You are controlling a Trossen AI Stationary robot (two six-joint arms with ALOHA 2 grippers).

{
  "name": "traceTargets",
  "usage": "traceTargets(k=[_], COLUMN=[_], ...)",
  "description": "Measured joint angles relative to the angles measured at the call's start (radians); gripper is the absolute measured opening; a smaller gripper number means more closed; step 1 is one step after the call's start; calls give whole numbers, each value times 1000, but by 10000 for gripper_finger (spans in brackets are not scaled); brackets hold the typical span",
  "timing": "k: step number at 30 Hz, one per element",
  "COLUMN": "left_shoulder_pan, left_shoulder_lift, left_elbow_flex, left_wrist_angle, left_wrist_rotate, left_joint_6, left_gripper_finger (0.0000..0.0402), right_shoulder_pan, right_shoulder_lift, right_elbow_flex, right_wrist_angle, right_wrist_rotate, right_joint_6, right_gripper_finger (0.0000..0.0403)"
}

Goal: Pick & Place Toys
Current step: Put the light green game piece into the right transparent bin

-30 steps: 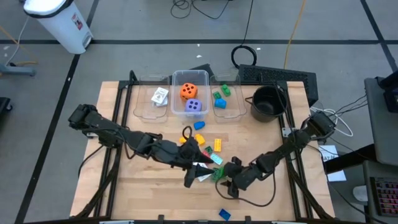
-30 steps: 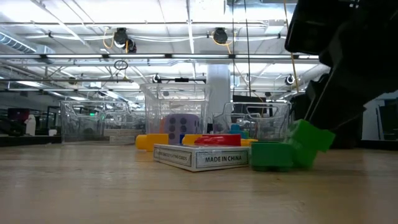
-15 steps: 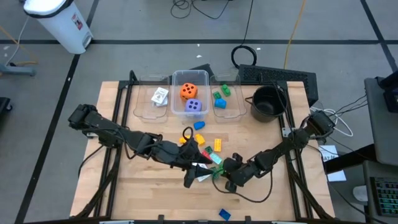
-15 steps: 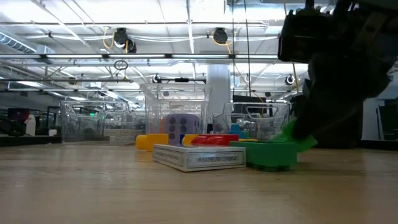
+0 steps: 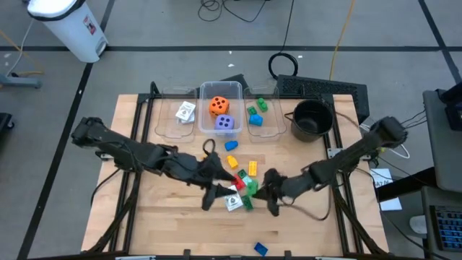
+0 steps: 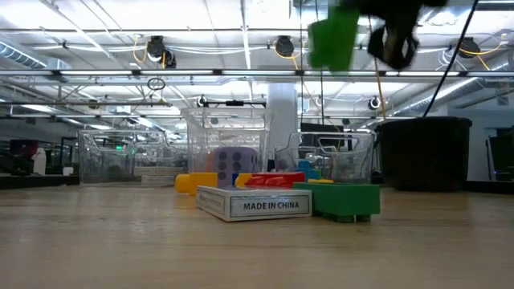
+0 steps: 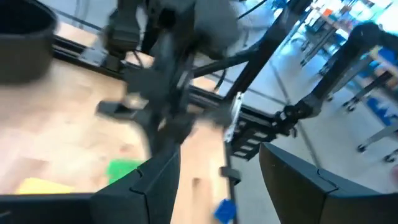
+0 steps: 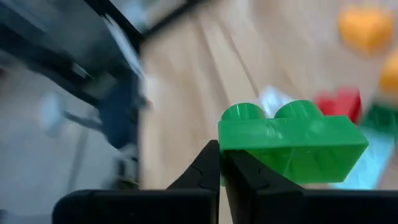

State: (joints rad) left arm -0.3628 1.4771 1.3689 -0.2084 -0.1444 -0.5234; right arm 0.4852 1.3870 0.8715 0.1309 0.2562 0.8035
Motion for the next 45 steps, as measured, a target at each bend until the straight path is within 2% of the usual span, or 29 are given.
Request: traceTargets(k=[3, 7, 11, 15, 20, 26, 32, 37, 45], left_shoulder_pan=[14, 32, 49, 49, 49, 50, 53, 52, 57], left_shoulder_lift=[-60, -108, -113, -103, -104, -93, -64, -44, -32], left_elbow_flex=[0, 0, 0, 0, 0, 1, 1, 1, 1], left_wrist_angle=[-59, -100, -84, -44, 58, 139, 138, 167, 192], left_wrist_rotate=[-52, -141, -162, -173, -180, -158, -116, -117, -116], left_joint_6=[74, 254, 428, 612, 754, 806, 783, 788, 776], left_gripper_finger=[223, 223, 223, 223, 223, 223, 223, 223, 223], right_shoulder_pan=[-16, -46, -76, -124, -191, -273, -314, -340, -342], right_shoulder_lift=[-115, -231, -292, -298, -290, -232, -150, -89, -32], right_elbow_flex=[0, 0, 0, 1, 1, 1, 0, 0, 0], right_wrist_angle=[60, 184, 352, 459, 447, 514, 707, 826, 930], right_wrist_rotate=[-6, -26, -90, -238, -306, -453, -576, -625, -628], right_joint_6=[-67, -152, -223, -156, -53, 72, 129, 188, 206], right_gripper_finger=[2, 1, 1, 1, 1, 0, 0, 0, 0])
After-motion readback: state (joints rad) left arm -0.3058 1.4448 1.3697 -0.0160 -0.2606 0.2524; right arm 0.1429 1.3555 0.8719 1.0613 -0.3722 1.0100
